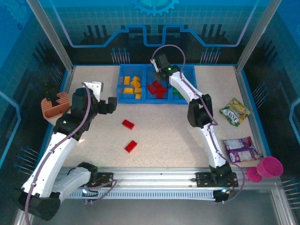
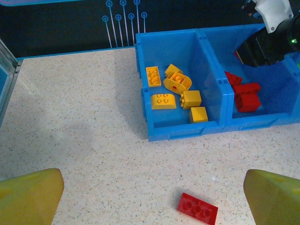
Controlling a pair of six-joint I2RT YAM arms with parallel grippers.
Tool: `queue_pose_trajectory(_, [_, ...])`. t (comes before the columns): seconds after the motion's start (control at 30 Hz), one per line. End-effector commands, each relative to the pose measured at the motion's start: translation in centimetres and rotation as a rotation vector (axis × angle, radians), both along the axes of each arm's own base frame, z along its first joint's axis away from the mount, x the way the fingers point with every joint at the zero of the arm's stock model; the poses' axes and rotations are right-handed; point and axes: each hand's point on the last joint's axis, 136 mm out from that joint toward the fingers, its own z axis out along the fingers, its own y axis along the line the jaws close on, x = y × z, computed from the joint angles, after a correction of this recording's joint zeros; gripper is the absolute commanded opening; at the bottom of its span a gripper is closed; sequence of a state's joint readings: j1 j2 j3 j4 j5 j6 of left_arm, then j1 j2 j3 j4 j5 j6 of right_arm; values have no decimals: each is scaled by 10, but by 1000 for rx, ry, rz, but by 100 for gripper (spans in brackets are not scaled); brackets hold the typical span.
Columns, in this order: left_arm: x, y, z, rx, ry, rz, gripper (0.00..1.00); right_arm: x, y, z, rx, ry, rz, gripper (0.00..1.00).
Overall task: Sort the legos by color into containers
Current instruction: Place the lego in the container.
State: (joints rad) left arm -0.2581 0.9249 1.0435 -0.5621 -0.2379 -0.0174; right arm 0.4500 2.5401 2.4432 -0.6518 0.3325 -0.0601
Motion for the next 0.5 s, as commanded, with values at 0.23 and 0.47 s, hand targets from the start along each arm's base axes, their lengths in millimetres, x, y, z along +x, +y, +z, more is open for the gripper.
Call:
queue_pose_trajectory(0.23, [0, 1, 11, -14, -27, 5, 99, -17, 8, 20, 11, 17, 55, 47])
queue_pose_trajectory(0.47, [-1, 2, 12, -12, -30, 4, 99, -108, 42, 53, 21, 102, 214, 58])
